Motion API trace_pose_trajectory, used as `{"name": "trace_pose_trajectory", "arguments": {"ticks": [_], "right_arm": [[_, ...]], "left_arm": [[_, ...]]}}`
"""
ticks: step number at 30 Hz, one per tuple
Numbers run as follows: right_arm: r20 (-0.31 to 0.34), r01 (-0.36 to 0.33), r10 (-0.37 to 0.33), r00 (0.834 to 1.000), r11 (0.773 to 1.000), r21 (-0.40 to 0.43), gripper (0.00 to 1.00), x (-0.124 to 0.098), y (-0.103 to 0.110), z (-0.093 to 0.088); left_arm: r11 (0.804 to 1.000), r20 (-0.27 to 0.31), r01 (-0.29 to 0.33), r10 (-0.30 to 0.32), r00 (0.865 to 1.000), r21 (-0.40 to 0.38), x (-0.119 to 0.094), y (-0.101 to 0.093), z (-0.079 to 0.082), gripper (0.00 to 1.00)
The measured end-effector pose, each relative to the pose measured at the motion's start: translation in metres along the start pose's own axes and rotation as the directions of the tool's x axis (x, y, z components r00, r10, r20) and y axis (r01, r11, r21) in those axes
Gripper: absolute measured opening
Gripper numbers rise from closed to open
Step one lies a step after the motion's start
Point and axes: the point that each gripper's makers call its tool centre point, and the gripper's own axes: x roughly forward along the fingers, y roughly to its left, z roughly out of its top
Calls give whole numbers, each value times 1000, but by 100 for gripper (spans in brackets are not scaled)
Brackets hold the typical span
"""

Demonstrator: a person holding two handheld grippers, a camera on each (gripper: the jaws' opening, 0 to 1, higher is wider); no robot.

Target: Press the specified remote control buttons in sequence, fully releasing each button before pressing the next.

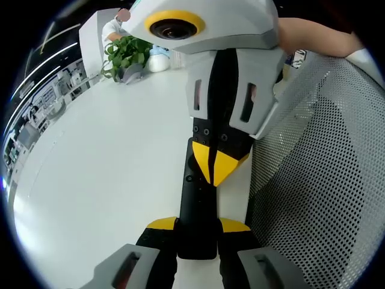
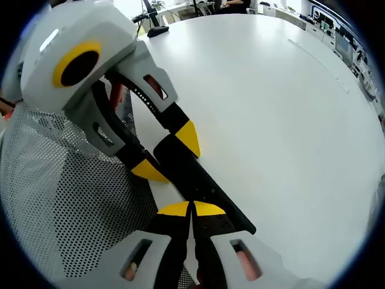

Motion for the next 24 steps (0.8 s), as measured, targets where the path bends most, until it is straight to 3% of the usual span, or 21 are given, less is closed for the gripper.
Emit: {"name": "trace_pose_trajectory", "arguments": {"ticks": [24], "right_arm": [[-33, 12, -16, 999, 995, -99, 0, 0, 1, -1]], "left_arm": [[1000, 2, 5, -5, 1000, 12, 0, -1, 1, 25]]}}
